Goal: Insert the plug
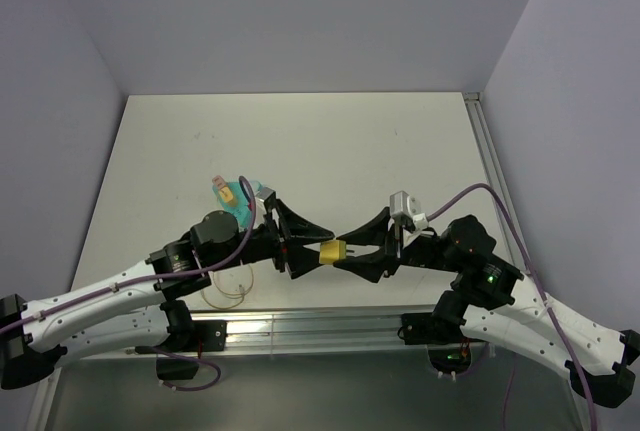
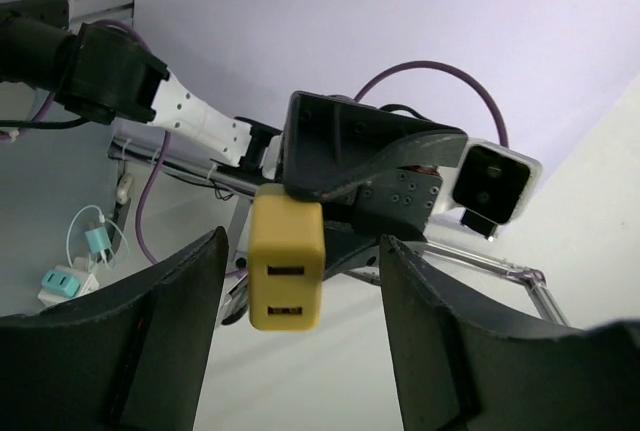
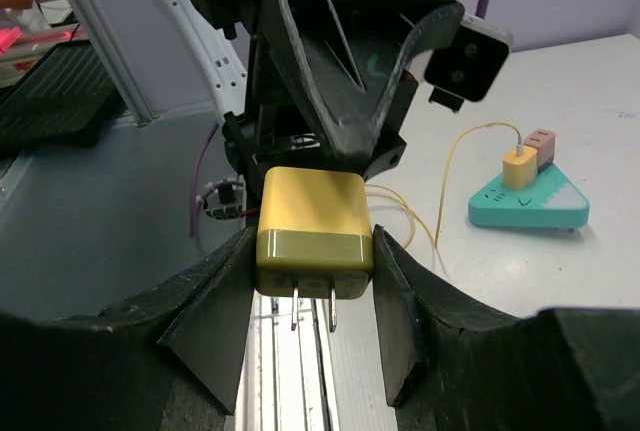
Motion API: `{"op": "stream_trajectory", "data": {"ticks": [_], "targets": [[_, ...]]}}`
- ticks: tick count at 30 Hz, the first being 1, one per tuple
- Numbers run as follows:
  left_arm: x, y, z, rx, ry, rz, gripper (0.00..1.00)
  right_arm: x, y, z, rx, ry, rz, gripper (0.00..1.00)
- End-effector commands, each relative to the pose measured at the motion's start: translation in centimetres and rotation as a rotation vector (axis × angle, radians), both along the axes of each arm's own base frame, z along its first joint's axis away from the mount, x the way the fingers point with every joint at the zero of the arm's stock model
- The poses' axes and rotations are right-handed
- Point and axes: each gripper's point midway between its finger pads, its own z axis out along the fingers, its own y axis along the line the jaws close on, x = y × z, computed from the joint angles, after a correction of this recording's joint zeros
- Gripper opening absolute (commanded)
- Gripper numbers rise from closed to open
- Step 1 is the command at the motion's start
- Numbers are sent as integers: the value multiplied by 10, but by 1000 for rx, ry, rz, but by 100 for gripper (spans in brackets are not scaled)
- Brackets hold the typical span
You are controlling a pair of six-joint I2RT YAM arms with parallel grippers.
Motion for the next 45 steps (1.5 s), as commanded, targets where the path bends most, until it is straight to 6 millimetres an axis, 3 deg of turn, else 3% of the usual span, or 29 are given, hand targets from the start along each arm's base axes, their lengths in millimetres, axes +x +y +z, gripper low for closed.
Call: {"op": "stream_trajectory", "data": {"ticks": [1,14,21,26,32,33,36,37,38,39,42,43,44,45], "targets": [[-9,-5,18,-59,-27,-64,66,-5,0,17,49,-55,21,0],[-16,-6,21,-77,-78,-101,64,-7,5,13,39,-54,52,0],[-20,-5,16,-82,-81,-129,39,-7,6,11,31,-50,61,0],[-21,-1,15,-78,-88,-117,33,-7,6,10,28,-45,57,0],[-23,-1,14,-65,-113,-131,11,-5,4,12,27,-50,41,0],[-24,-1,15,-67,-121,-135,0,-4,4,12,25,-46,33,0],[-26,-2,17,-59,-170,-148,0,2,4,11,25,-19,-4,0],[-26,-2,19,-58,-197,-145,0,5,4,12,26,-7,-22,6],[-25,-1,19,-47,-252,-141,0,7,4,12,25,1,-27,19],[-21,0,22,-44,-284,-114,0,7,4,13,31,20,-33,42],[-7,10,18,35,-393,-20,0,9,2,17,47,44,-52,66],[-3,17,16,67,-458,16,0,11,1,19,55,55,-66,80],[2,22,7,123,-466,37,0,10,-2,21,67,64,-71,84],[6,26,3,151,-492,64,0,9,-3,23,76,69,-74,96]]}}
